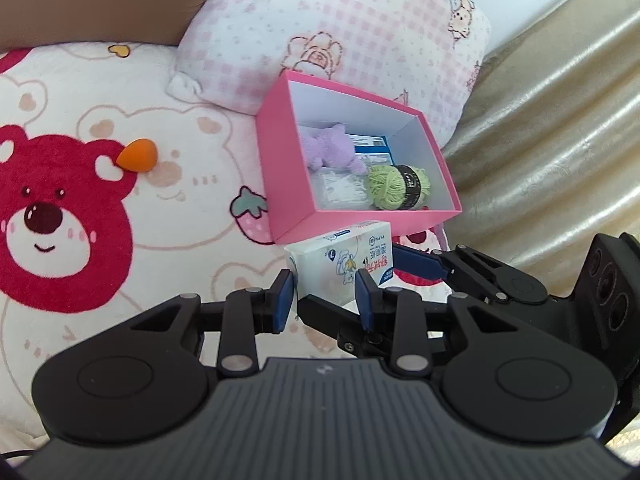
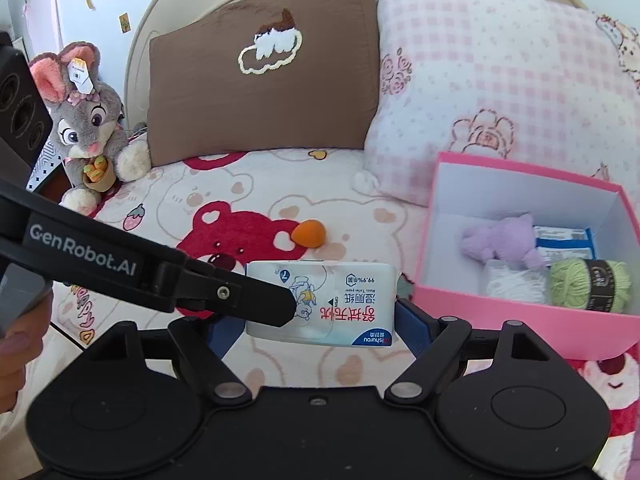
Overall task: Organize objects
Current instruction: 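Carry the white box with the left gripper over the pink box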
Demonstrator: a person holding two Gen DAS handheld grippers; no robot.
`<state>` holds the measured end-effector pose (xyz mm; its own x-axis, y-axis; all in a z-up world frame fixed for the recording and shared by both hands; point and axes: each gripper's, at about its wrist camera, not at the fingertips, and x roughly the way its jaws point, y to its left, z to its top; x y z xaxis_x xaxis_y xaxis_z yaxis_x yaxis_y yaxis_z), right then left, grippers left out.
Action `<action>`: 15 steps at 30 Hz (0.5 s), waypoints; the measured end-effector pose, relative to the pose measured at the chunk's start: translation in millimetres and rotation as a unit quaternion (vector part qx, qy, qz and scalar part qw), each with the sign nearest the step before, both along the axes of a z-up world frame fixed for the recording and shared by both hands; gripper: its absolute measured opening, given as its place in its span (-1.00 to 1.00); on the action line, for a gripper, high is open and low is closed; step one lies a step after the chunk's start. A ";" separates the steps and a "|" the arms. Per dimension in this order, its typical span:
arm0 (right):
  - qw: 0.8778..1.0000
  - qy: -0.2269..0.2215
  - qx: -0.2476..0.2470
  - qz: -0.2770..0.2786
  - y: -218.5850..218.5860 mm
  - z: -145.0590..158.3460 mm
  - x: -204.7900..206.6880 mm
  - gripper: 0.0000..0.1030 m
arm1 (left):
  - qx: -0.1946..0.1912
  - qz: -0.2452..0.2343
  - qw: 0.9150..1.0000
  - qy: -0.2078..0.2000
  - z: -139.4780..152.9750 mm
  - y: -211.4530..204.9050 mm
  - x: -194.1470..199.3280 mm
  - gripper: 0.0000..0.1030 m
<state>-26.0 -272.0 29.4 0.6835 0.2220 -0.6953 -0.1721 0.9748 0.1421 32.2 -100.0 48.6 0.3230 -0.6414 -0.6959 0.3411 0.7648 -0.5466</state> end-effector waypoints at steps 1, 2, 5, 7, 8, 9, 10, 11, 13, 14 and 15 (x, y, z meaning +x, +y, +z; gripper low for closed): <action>1.000 -0.001 -0.004 -0.001 -1.0 1.6 -1.2 0.65 | 0.000 -0.001 1.000 0.000 1.0 -2.7 0.1 -0.41; 1.000 -0.001 -0.006 -0.004 -2.3 3.1 -2.0 0.65 | 0.000 -0.003 1.000 0.000 1.9 -5.1 -0.1 -0.41; 1.000 -0.004 -0.016 -0.008 -5.4 7.1 -4.3 0.65 | 0.004 -0.010 1.000 -0.004 5.4 -12.9 -1.4 -0.41; 1.000 -0.004 -0.022 -0.011 -7.2 10.0 -5.7 0.65 | 0.005 -0.015 1.000 -0.002 7.1 -17.3 -0.4 -0.41; 1.000 -0.002 -0.023 -0.013 -8.8 11.5 -5.7 0.65 | 0.004 -0.017 1.000 -0.001 7.9 -19.6 0.6 -0.41; 1.000 -0.001 -0.022 -0.016 -10.9 12.8 -5.5 0.65 | 0.003 -0.018 1.000 0.001 8.8 -21.3 1.8 -0.41; 1.000 0.001 -0.021 -0.018 -13.0 13.7 -5.0 0.65 | 0.003 -0.019 1.000 0.002 9.4 -23.9 3.1 -0.41; 1.000 0.003 -0.020 -0.021 -15.8 15.0 -3.4 0.65 | 0.003 -0.020 1.000 0.002 10.3 -26.5 4.2 -0.41; 0.999 0.010 -0.012 -0.028 -20.8 16.5 -0.2 0.65 | 0.007 -0.023 1.000 -0.001 12.5 -31.6 6.5 -0.41; 0.999 0.009 -0.013 -0.030 -23.2 16.8 0.8 0.65 | 0.008 -0.024 1.000 -0.003 13.2 -34.2 8.0 -0.41; 0.999 0.008 -0.014 -0.032 -25.0 17.3 2.5 0.65 | 0.008 -0.025 1.000 -0.003 13.5 -36.9 9.9 -0.41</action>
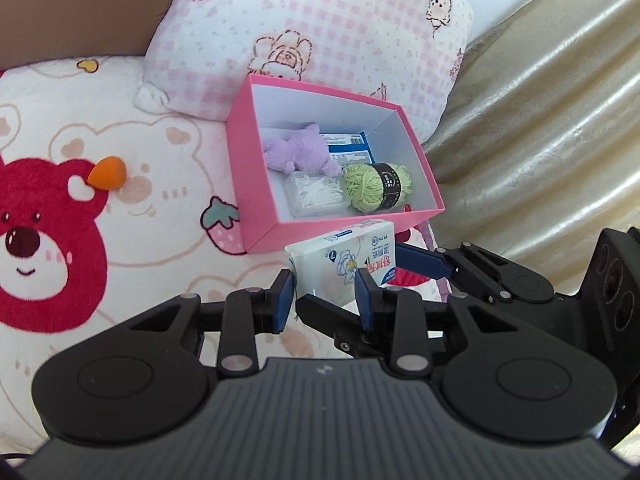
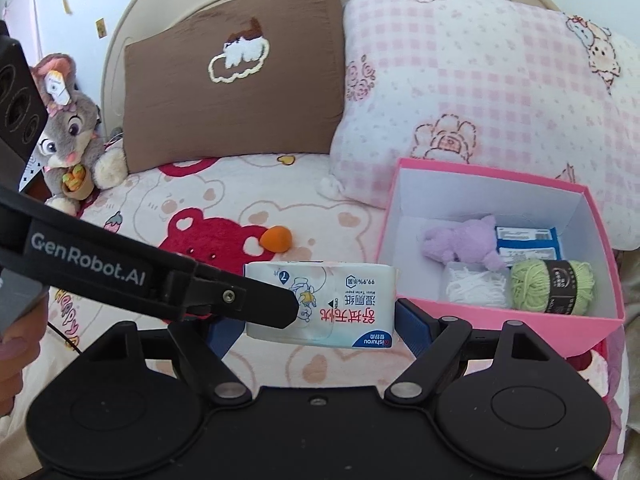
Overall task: Organize objects
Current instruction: 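Carry the white box with the left gripper over the pink box, then lower the white box into the pink box and open the left gripper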
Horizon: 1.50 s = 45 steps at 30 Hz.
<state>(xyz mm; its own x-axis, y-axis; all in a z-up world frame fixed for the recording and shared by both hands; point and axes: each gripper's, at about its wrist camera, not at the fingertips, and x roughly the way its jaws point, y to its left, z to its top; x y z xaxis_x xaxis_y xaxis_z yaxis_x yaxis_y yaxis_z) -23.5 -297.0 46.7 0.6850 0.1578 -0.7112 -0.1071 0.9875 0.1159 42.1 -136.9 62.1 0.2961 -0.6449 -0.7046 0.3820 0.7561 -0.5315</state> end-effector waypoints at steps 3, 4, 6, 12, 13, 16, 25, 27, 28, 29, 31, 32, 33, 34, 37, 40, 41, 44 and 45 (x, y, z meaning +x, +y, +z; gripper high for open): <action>1.000 -0.003 -0.005 -0.006 -6.6 1.2 3.5 0.65 | -0.006 -0.010 1.000 0.001 -0.5 -6.9 8.4 -0.40; 1.000 -0.004 -0.004 -0.008 -9.9 1.6 5.0 0.65 | -0.009 -0.012 1.000 0.005 -1.1 -8.9 12.0 -0.40; 1.000 -0.003 0.002 -0.011 -17.9 1.4 8.8 0.65 | -0.014 -0.018 1.000 0.010 -1.9 -13.1 18.2 -0.40; 1.000 -0.002 -0.005 -0.020 -37.8 1.4 20.8 0.64 | -0.004 -0.032 0.999 0.007 -1.5 -40.4 34.8 -0.40; 1.000 -0.002 -0.009 -0.022 -41.3 1.7 23.2 0.64 | 0.000 -0.036 0.999 0.003 -1.2 -45.9 37.7 -0.41; 0.999 0.000 -0.020 -0.025 -54.2 4.4 32.3 0.63 | -0.005 -0.035 0.999 -0.010 1.5 -59.2 44.0 -0.40; 0.999 0.017 -0.047 -0.019 -92.9 -0.6 62.4 0.63 | 0.004 -0.032 0.999 -0.007 -9.9 -106.0 74.1 -0.40; 0.998 0.019 -0.052 -0.016 -101.6 -7.7 72.5 0.63 | 0.013 -0.026 1.000 0.000 -18.1 -116.2 84.0 -0.40; 0.998 0.015 -0.056 -0.015 -104.4 -11.3 76.6 0.63 | 0.014 -0.024 1.000 0.002 -22.3 -120.5 89.4 -0.40; 0.998 0.010 -0.068 -0.014 -106.2 -15.7 79.8 0.63 | 0.011 -0.021 1.000 0.005 -26.9 -124.5 94.8 -0.40; 0.997 0.006 -0.080 -0.017 -111.8 -22.6 86.2 0.63 | 0.006 -0.016 1.000 0.017 -38.0 -131.4 105.3 -0.40; 0.997 0.007 -0.076 -0.018 -116.6 -25.6 89.9 0.63 | 0.008 -0.014 1.000 0.025 -43.0 -134.9 109.1 -0.40; 0.998 0.010 -0.064 -0.020 -122.6 -28.3 93.7 0.62 | 0.015 -0.015 1.000 0.023 -46.2 -138.9 110.9 -0.40; 0.998 0.015 -0.053 -0.020 -128.1 -31.4 96.9 0.62 | 0.022 -0.012 1.000 0.017 -48.7 -142.9 112.2 -0.40; 0.999 0.023 -0.038 -0.009 -136.4 -42.0 104.1 0.61 | 0.051 -0.006 0.999 0.008 -57.8 -152.9 116.9 -0.39; 0.999 0.040 -0.025 -0.008 -140.7 -51.5 112.2 0.61 | 0.064 -0.003 0.998 0.006 -69.9 -159.6 121.7 -0.35; 0.999 0.042 -0.026 -0.010 -141.5 -54.4 113.9 0.61 | 0.064 -0.001 0.998 0.003 -73.5 -161.5 122.6 -0.35; 0.998 0.047 -0.038 -0.010 -142.3 -64.4 118.2 0.61 | 0.064 0.000 0.998 0.001 -81.6 -165.3 123.7 -0.35; 0.998 0.050 -0.038 -0.011 -143.3 -68.0 120.0 0.61 | 0.066 0.001 0.998 -0.001 -83.3 -166.7 123.6 -0.35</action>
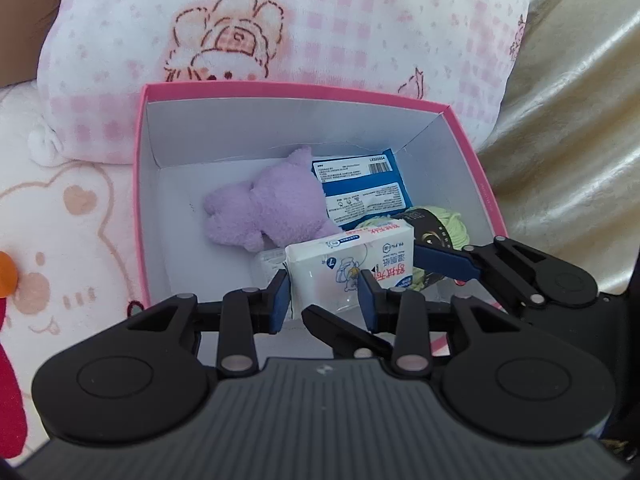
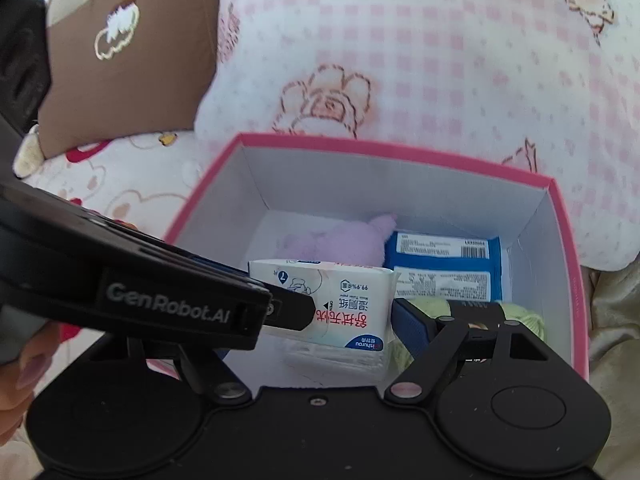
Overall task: Organize objects
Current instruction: 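Lower the white box into the pink box and open the left gripper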
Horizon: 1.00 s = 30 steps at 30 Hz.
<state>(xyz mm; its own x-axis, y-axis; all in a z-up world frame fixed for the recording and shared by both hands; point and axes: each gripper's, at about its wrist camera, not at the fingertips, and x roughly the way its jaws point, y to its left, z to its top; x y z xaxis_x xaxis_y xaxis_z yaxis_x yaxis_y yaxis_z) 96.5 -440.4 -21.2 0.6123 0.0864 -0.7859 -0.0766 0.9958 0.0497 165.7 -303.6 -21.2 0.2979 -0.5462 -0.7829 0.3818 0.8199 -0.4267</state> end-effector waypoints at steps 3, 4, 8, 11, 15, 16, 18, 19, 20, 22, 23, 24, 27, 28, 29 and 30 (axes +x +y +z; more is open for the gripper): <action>1.000 0.008 0.008 -0.004 -3.6 -8.4 2.6 0.60 | 0.011 0.001 1.000 -0.004 -4.8 -4.3 -0.7 -0.35; 1.000 0.009 0.011 -0.004 -4.5 -10.0 2.9 0.60 | 0.014 0.002 1.000 -0.004 -6.4 -5.6 -0.8 -0.35; 1.000 0.008 0.008 0.002 -6.2 -15.7 1.9 0.56 | 0.027 0.002 1.000 -0.002 -12.5 -11.4 -2.8 -0.37; 1.000 0.011 0.008 0.000 -8.7 -21.3 0.4 0.52 | 0.038 0.001 0.999 -0.004 -16.5 -17.0 -4.2 -0.37; 1.000 0.013 0.006 -0.010 -14.1 -27.3 0.6 0.49 | 0.040 -0.003 0.999 -0.019 -20.3 -23.3 -5.6 -0.37; 1.000 0.011 0.002 -0.012 -14.7 -28.0 0.6 0.48 | 0.040 -0.003 0.999 -0.024 -21.4 -24.2 -5.5 -0.34; 1.000 0.007 -0.003 -0.013 -15.0 -27.8 0.2 0.44 | 0.040 -0.002 0.999 -0.028 -23.2 -23.8 -6.0 -0.34; 1.000 0.005 -0.003 -0.015 -14.9 -27.6 -0.4 0.45 | 0.035 -0.001 0.999 -0.029 -23.3 -22.5 -6.2 -0.34; 1.000 0.002 -0.002 -0.017 -14.7 -27.2 -1.5 0.45 | 0.031 0.001 0.999 -0.028 -23.1 -20.7 -6.1 -0.33; 1.000 -0.007 -0.009 -0.016 -12.1 -25.2 -4.7 0.45 | 0.021 0.010 0.999 -0.033 -21.0 -16.1 -6.6 -0.23; 1.000 -0.011 -0.021 -0.011 -9.0 -24.0 -5.8 0.45 | 0.016 0.017 0.999 -0.039 -19.1 -13.7 -7.3 -0.19; 0.999 -0.017 -0.039 -0.010 -5.5 -22.4 -7.2 0.45 | 0.014 0.024 0.999 -0.043 -17.2 -11.7 -8.6 -0.14; 0.997 -0.038 -0.063 -0.025 -2.0 -14.6 -14.1 0.45 | 0.004 0.009 1.000 -0.025 -12.3 -9.0 -10.0 -0.15; 0.997 -0.043 -0.059 -0.033 -3.0 -11.0 -17.4 0.43 | -0.008 0.003 1.000 -0.022 -9.2 -6.6 -11.4 -0.14; 0.997 -0.046 -0.053 -0.037 -3.8 -8.0 -20.6 0.39 | -0.016 0.000 1.000 -0.022 -4.7 -4.1 -13.6 -0.14; 0.996 -0.051 -0.055 -0.043 -3.8 -4.9 -24.0 0.36 | -0.018 -0.003 0.999 -0.026 0.2 -1.9 -16.3 -0.14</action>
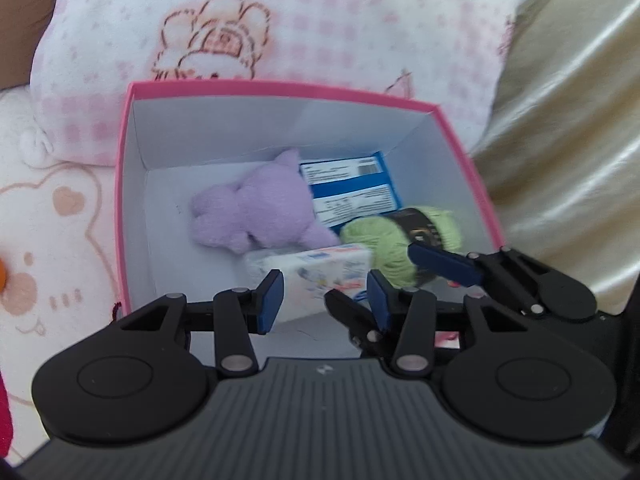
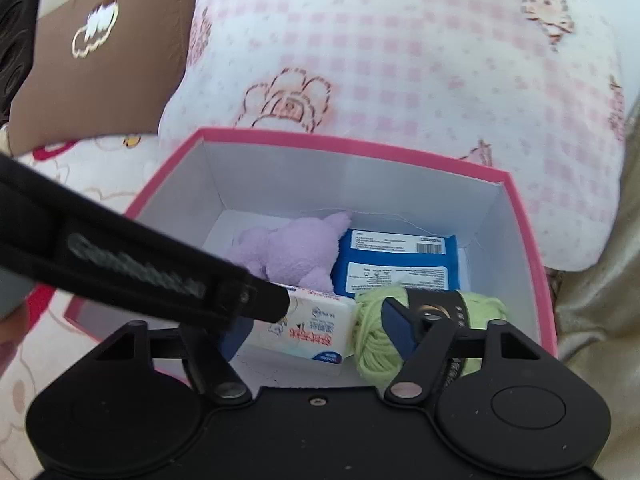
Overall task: Organize objects
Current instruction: 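Lower the white box into the pink box and open the left gripper, then withdraw the left tool up and away from the pink box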
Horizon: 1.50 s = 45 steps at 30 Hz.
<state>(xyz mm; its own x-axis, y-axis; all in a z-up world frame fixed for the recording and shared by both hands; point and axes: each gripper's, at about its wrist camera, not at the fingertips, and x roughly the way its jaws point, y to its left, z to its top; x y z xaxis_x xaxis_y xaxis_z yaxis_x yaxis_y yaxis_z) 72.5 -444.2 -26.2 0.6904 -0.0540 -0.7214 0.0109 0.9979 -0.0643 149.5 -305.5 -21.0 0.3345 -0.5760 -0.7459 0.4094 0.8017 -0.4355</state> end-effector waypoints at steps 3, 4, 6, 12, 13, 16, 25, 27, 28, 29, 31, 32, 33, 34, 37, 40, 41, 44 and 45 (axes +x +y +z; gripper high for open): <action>1.000 -0.014 -0.005 -0.005 2.7 10.1 -13.9 0.35 | 0.000 -0.010 1.000 -0.010 14.2 5.2 -9.0 -0.13; 1.000 -0.019 0.001 -0.007 2.9 13.7 -19.1 0.35 | -0.001 -0.013 1.000 -0.011 18.6 7.5 -11.6 -0.13; 0.999 -0.026 0.015 -0.009 3.8 21.1 -29.5 0.35 | -0.002 -0.018 1.000 -0.013 28.0 13.9 -17.6 -0.13; 0.999 -0.036 0.032 0.000 21.4 41.2 -55.4 0.35 | 0.008 -0.033 0.999 -0.015 54.6 36.5 -31.8 -0.12; 0.999 -0.036 0.031 0.001 25.7 44.4 -58.5 0.35 | 0.006 -0.034 0.999 -0.012 58.3 41.5 -33.9 -0.12; 0.999 -0.022 0.034 -0.007 39.7 55.4 -65.9 0.35 | 0.012 -0.037 0.999 -0.008 68.0 55.3 -39.2 -0.11; 0.998 0.002 0.055 0.014 78.9 71.1 -79.1 0.37 | 0.057 -0.050 0.997 -0.022 86.7 96.0 -65.1 0.15; 0.999 0.003 0.050 0.021 86.9 76.6 -83.1 0.38 | 0.053 -0.051 0.997 -0.009 89.4 107.1 -66.9 0.15; 0.998 0.003 0.049 0.024 90.7 79.5 -85.3 0.38 | 0.048 -0.050 0.998 -0.003 90.5 113.0 -67.8 0.15; 0.998 0.003 0.049 0.028 94.5 82.2 -87.5 0.38 | 0.051 -0.048 0.998 -0.001 91.5 118.0 -69.7 0.15; 0.998 0.000 0.052 0.033 102.6 87.0 -92.0 0.38 | 0.069 -0.048 0.996 -0.016 95.3 125.4 -75.7 0.15; 0.998 -0.004 0.054 0.036 107.4 89.3 -94.1 0.39 | 0.076 -0.048 0.996 -0.022 96.6 129.0 -78.4 0.15; 0.998 -0.007 0.055 0.040 112.8 90.2 -96.5 0.39 | 0.080 -0.049 0.995 -0.024 97.7 133.6 -80.6 0.15; 0.998 -0.009 0.054 0.044 118.4 90.6 -98.5 0.39 | 0.080 -0.049 0.995 -0.024 98.5 138.4 -82.1 0.15; 0.997 -0.006 0.052 0.055 134.4 90.4 -100.6 0.42 | 0.081 -0.044 0.995 -0.024 100.1 153.8 -85.0 0.15; 0.996 0.003 0.051 0.071 149.1 89.2 -101.0 0.42 | 0.071 -0.034 0.997 -0.025 101.6 170.2 -85.2 0.15; 0.996 0.004 0.049 0.076 154.1 89.2 -101.2 0.42 | 0.069 -0.033 0.997 -0.027 102.1 175.3 -85.4 0.15; 0.995 0.004 0.040 0.094 168.5 91.0 -101.7 0.42 | 0.087 -0.033 0.995 -0.035 102.3 190.9 -87.1 0.15; 0.994 0.004 0.038 0.100 173.1 91.4 -101.4 0.42 | 0.093 -0.031 0.994 -0.037 101.7 196.0 -86.7 0.15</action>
